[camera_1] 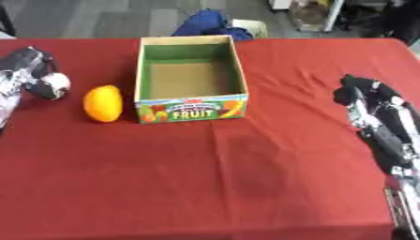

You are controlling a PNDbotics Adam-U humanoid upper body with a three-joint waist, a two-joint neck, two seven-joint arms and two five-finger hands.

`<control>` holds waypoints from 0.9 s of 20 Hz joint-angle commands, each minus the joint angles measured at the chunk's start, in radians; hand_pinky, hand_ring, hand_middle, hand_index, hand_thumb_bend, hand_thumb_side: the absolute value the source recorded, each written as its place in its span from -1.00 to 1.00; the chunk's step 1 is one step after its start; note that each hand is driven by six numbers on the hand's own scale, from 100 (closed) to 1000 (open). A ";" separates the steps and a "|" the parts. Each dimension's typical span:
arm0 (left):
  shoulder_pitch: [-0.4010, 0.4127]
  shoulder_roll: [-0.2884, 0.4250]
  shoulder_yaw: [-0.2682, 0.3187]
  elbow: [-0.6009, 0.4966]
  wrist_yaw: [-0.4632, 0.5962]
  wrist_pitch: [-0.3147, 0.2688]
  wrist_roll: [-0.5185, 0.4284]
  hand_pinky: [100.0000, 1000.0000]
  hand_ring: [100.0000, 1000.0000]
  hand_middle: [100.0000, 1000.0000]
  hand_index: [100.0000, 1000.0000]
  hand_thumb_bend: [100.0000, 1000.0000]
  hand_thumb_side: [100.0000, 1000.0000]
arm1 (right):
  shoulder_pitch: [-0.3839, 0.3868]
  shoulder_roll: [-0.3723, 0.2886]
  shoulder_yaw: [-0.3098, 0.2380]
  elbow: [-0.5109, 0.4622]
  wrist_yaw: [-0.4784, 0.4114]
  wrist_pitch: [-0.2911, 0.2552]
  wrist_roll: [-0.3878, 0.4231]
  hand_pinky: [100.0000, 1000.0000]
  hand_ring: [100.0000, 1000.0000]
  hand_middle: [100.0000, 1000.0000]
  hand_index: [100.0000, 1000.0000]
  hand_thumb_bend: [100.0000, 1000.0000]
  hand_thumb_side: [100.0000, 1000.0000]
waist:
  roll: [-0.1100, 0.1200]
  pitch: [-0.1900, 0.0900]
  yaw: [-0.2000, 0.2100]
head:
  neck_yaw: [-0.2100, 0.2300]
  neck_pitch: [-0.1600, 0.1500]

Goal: Pick up objects on the table and place them in the box.

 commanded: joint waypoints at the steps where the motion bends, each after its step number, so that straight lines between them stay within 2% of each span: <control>1: -0.014 0.021 0.012 -0.008 -0.012 0.010 0.060 -0.15 -0.43 -0.68 -0.26 -0.32 -1.00 | -0.008 -0.018 -0.005 -0.012 0.001 -0.003 0.002 0.59 1.00 0.08 0.42 -1.00 -0.28 | 0.001 -0.012 -0.001 | -0.002 -0.001; 3: -0.015 0.020 0.013 -0.017 -0.005 0.012 0.095 -0.17 -0.45 -0.80 -0.38 -0.39 -1.00 | -0.008 -0.018 -0.005 -0.012 0.001 -0.003 0.002 0.59 1.00 0.08 0.42 -1.00 -0.28 | 0.001 -0.012 -0.001 | -0.004 -0.002; 7: -0.027 0.023 0.004 -0.077 0.046 0.001 0.128 -0.16 -0.46 -0.84 -0.41 -0.44 -1.00 | -0.008 -0.018 -0.005 -0.011 0.000 -0.003 0.002 0.59 1.00 0.08 0.42 -1.00 -0.28 | 0.001 -0.014 -0.001 | -0.004 -0.002; 13: -0.064 0.013 -0.044 -0.240 0.164 -0.044 0.089 -0.15 -0.44 -0.81 -0.39 -0.46 -1.00 | -0.007 -0.020 -0.004 -0.011 0.000 -0.004 0.005 0.59 1.00 0.08 0.42 -1.00 -0.28 | 0.002 -0.017 -0.003 | 0.000 0.002; 18: -0.096 -0.034 -0.106 -0.330 0.227 -0.086 0.028 -0.12 -0.41 -0.76 -0.34 -0.40 -1.00 | -0.008 -0.018 0.002 -0.010 -0.004 -0.003 0.012 0.59 1.00 0.08 0.42 -1.00 -0.27 | 0.001 -0.019 -0.013 | 0.005 0.002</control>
